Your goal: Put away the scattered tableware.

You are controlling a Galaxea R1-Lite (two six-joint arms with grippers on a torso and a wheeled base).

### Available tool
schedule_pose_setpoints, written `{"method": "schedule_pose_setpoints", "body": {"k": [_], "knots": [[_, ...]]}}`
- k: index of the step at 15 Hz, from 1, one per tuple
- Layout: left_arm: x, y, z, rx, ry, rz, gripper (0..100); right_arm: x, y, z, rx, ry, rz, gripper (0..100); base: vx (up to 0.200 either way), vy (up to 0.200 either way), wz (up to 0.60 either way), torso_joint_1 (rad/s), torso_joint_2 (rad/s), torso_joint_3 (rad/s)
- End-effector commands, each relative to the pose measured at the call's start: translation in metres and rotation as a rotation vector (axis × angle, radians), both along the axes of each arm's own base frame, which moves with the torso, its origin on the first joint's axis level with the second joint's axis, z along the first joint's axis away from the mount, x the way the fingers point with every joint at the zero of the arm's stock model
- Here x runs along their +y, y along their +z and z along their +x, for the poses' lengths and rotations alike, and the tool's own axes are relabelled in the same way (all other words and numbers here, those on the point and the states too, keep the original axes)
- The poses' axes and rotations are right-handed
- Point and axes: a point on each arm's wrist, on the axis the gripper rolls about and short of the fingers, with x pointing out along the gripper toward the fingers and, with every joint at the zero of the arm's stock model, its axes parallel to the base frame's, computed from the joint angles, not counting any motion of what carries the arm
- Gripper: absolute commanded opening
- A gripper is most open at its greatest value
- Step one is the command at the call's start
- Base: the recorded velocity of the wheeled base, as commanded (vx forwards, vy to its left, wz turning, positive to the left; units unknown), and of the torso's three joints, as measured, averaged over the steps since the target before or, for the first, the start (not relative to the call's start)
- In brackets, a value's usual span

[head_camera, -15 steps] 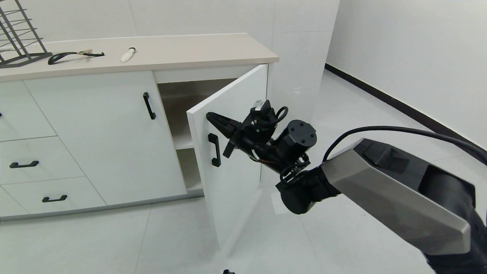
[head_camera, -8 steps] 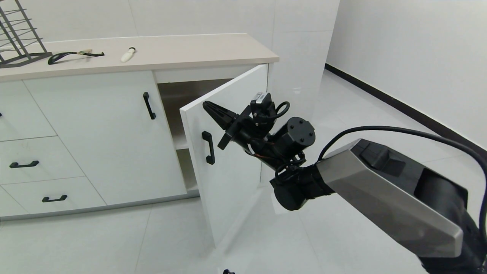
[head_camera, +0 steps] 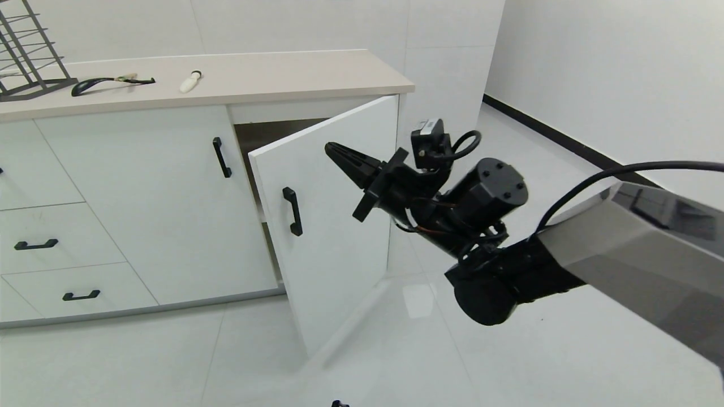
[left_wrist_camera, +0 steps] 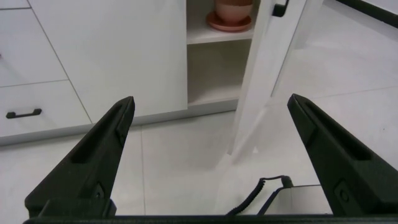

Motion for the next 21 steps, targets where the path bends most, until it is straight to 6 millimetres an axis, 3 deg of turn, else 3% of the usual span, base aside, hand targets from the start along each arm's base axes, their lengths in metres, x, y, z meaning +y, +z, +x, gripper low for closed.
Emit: {"method": "schedule_pose_setpoints", "body": {"k": [1, 4, 8, 11, 13, 16, 18, 19, 21], "knots": [[0.0, 0.0, 0.0, 0.0, 0.0, 0.0, 100, -0.06, 0.054, -0.025, -0.059, -0.078, 0.037, 0, 0.0, 0.0, 0.0, 0.0, 0.0, 0.0], [0.0, 0.0, 0.0, 0.0, 0.0, 0.0, 100, -0.13, 0.074, -0.064, -0.06, -0.185, 0.018, 0, 0.0, 0.0, 0.0, 0.0, 0.0, 0.0], [0.0, 0.0, 0.0, 0.0, 0.0, 0.0, 100, -0.201, 0.047, -0.173, -0.024, -0.207, -0.079, 0, 0.0, 0.0, 0.0, 0.0, 0.0, 0.0], [0.0, 0.0, 0.0, -0.001, 0.0, 0.002, 100, -0.254, 0.05, -0.22, -0.137, -0.422, -0.035, 0, 0.0, 0.0, 0.0, 0.0, 0.0, 0.0], [0.0, 0.0, 0.0, -0.001, 0.002, 0.002, 100, -0.269, 0.033, -0.255, -0.152, -0.493, -0.079, 0, 0.0, 0.0, 0.0, 0.0, 0.0, 0.0], [0.0, 0.0, 0.0, -0.001, 0.0, 0.002, 100, -0.275, 0.009, -0.304, -0.084, -0.543, -0.128, 0, 0.0, 0.0, 0.0, 0.0, 0.0, 0.0], [0.0, 0.0, 0.0, 0.0, 0.0, 0.0, 100, -0.276, -0.008, -0.322, -0.036, -0.54, -0.151, 0, 0.0, 0.0, 0.0, 0.0, 0.0, 0.0], [0.0, 0.0, 0.0, 0.0, 0.0, 0.0, 100, -0.276, -0.032, -0.34, 0.016, -0.54, -0.168, 0, 0.0, 0.0, 0.0, 0.0, 0.0, 0.0], [0.0, 0.0, 0.0, 0.001, 0.0, 0.002, 100, -0.276, -0.054, -0.348, 0.088, -0.547, -0.192, 0, 0.0, 0.0, 0.0, 0.0, 0.0, 0.0]]}}
